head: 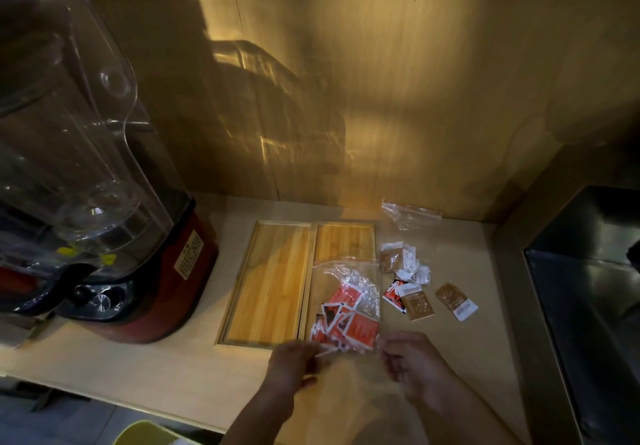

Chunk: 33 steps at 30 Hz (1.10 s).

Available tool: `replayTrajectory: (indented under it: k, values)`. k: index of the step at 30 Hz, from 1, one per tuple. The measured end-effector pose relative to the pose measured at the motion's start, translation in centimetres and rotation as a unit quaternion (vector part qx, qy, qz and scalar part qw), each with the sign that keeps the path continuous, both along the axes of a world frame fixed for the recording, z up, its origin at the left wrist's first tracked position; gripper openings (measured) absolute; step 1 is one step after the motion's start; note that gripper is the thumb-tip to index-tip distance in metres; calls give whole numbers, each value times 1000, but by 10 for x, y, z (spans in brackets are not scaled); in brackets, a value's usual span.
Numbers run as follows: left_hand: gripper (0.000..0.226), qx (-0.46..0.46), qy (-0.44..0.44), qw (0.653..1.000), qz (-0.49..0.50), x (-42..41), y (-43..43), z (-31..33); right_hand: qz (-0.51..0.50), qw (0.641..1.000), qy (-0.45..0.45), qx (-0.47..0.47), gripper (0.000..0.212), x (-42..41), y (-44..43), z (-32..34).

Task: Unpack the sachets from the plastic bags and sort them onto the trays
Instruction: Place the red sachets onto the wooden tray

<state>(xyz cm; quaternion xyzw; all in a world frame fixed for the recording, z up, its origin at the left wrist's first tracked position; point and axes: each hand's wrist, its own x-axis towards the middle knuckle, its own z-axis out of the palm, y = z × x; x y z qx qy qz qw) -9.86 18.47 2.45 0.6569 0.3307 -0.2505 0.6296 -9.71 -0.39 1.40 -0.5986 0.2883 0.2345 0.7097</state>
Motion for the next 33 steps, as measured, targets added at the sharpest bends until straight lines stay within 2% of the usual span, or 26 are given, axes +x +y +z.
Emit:
replayTrajectory:
  k: [3,7,11,13,15,17,22,24,26,30,33]
  values:
    - [10,6,-64,998,-25,20,3,16,20,999,-22,-19,23,18,0,14]
    - [13,-7,-117,993,-26,37,8,32,2,1000,-29,3,24,37,0,25]
    - [13,19,-87,995,-38,26,13,29,18,1000,-19,8,25,30,-1,17]
    - [15,51,-37,994,-90,16,18,20,38,999,1,11,27,19,-5,7]
    - [12,38,31,990,-128,8,23,12,42,998,36,28,26,10,-9,-4]
    - [14,23,59,989,-133,5,26,6,42,995,72,50,22,5,-11,-11]
    - [26,6,39,994,-105,21,21,3,35,992,101,64,20,12,-5,-13]
    - [22,29,25,993,-115,31,15,5,19,993,99,54,21,21,-1,-11]
    - [16,41,8,991,-124,44,9,9,-12,991,106,84,21,32,2,-4]
    - [15,14,-19,996,-82,76,7,29,-26,991,50,120,22,54,2,17]
    - [13,31,-68,994,-79,88,10,41,-27,992,31,123,26,62,0,25]
